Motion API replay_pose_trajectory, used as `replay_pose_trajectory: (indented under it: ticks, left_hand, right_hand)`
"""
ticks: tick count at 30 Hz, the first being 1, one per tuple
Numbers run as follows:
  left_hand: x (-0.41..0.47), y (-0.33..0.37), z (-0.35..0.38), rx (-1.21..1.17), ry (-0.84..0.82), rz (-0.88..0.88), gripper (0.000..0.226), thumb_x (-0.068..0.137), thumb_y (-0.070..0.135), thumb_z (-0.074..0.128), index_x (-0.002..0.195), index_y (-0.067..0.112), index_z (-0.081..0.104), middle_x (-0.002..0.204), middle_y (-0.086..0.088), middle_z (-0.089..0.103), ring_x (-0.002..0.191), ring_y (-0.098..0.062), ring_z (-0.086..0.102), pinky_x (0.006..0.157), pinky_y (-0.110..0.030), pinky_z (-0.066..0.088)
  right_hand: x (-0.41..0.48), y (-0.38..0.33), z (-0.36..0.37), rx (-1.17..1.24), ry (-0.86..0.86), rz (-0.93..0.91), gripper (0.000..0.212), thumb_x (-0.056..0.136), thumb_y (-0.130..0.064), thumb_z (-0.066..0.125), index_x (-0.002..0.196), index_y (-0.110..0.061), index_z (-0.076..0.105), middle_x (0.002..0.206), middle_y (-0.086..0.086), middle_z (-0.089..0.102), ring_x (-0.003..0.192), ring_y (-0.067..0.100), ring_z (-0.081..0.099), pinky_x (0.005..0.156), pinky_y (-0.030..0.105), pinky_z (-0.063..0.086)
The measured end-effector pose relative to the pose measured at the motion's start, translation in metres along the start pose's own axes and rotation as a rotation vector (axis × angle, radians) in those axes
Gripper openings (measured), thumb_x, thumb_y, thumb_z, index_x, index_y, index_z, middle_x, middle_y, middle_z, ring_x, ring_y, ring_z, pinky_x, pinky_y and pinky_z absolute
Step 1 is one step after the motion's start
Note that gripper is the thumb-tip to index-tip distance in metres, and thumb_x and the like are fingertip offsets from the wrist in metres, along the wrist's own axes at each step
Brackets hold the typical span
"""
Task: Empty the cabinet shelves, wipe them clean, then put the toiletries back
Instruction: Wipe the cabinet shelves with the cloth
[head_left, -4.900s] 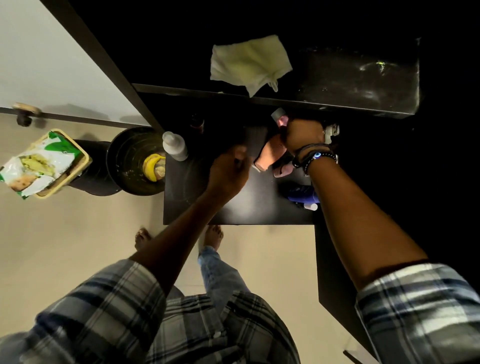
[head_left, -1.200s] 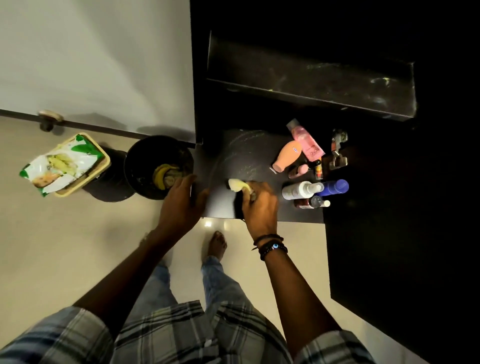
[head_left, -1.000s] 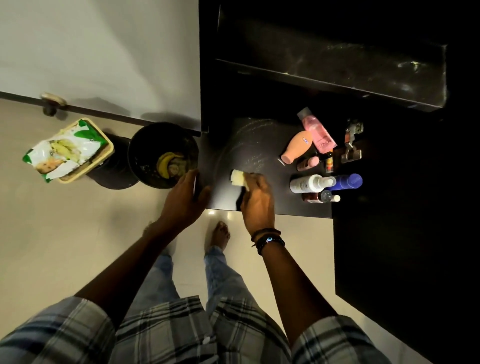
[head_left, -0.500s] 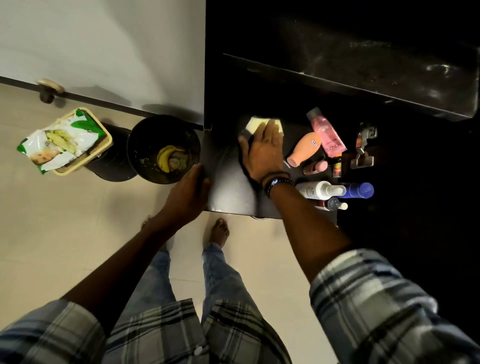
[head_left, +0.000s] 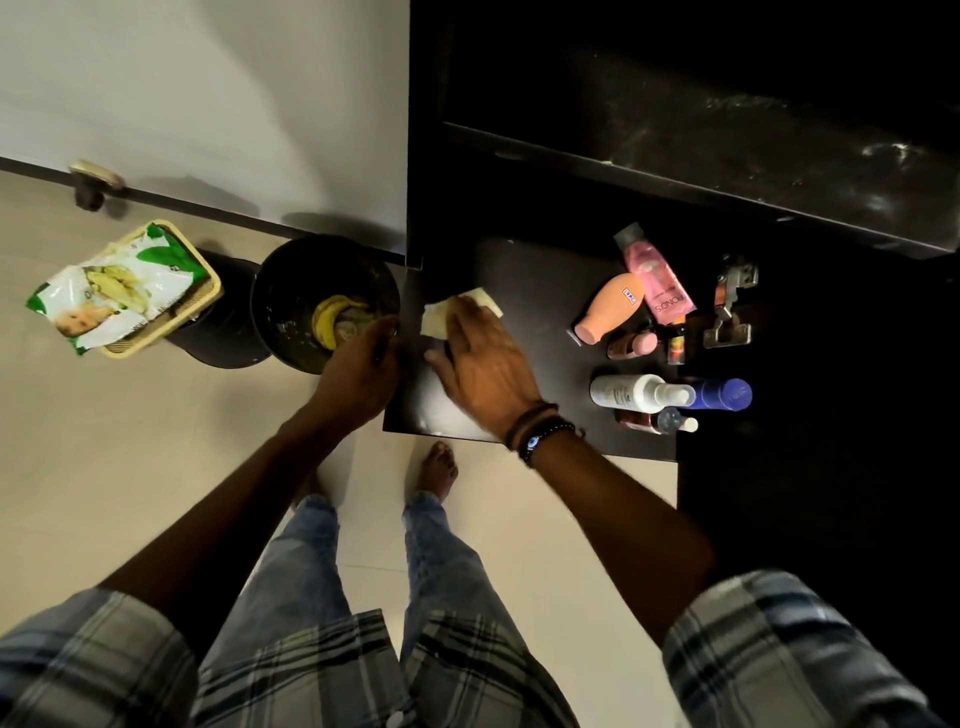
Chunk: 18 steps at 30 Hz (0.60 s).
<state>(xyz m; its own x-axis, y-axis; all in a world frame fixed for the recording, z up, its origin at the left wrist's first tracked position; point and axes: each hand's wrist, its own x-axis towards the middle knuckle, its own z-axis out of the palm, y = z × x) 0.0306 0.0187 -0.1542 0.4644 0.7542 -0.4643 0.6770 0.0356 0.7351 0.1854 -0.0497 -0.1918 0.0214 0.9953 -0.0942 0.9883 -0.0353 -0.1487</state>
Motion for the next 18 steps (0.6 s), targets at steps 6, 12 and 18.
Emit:
replay_pose_trajectory:
  ticks: [6,12,18]
  left_hand:
    - [-0.001,-0.004,0.001,-0.01,0.007,-0.043,0.036,0.1,0.013,0.036,0.135,0.008,0.044,0.129,-0.015,0.053,0.119,-0.027,0.049,0.089,-0.028,0.034]
    - [-0.002,-0.004,0.007,-0.072,0.048,-0.072,0.031,0.1,0.01,0.034,0.123,0.005,0.054,0.116,-0.016,0.059,0.107,-0.025,0.055,0.087,-0.033,0.041]
    - [-0.005,-0.006,0.006,-0.11,0.06,-0.052,0.032,0.099,0.014,0.036,0.123,0.004,0.055,0.114,-0.018,0.061,0.103,-0.028,0.058,0.091,-0.04,0.047]
  right_hand:
    - [0.067,0.083,-0.025,0.07,-0.051,0.475,0.064,0.095,-0.043,0.02,0.124,0.004,0.052,0.123,0.028,0.056,0.115,0.039,0.051,0.1,0.04,0.033]
    - [0.082,0.033,-0.012,0.252,-0.017,0.311,0.044,0.09,-0.023,0.04,0.125,-0.002,0.056,0.125,0.02,0.058,0.114,0.038,0.055,0.098,0.036,0.043]
    - [0.005,-0.016,0.008,0.048,-0.136,-0.026,0.045,0.091,-0.022,0.034,0.122,0.003,0.056,0.133,0.021,0.051,0.124,0.034,0.049,0.103,0.036,0.041]
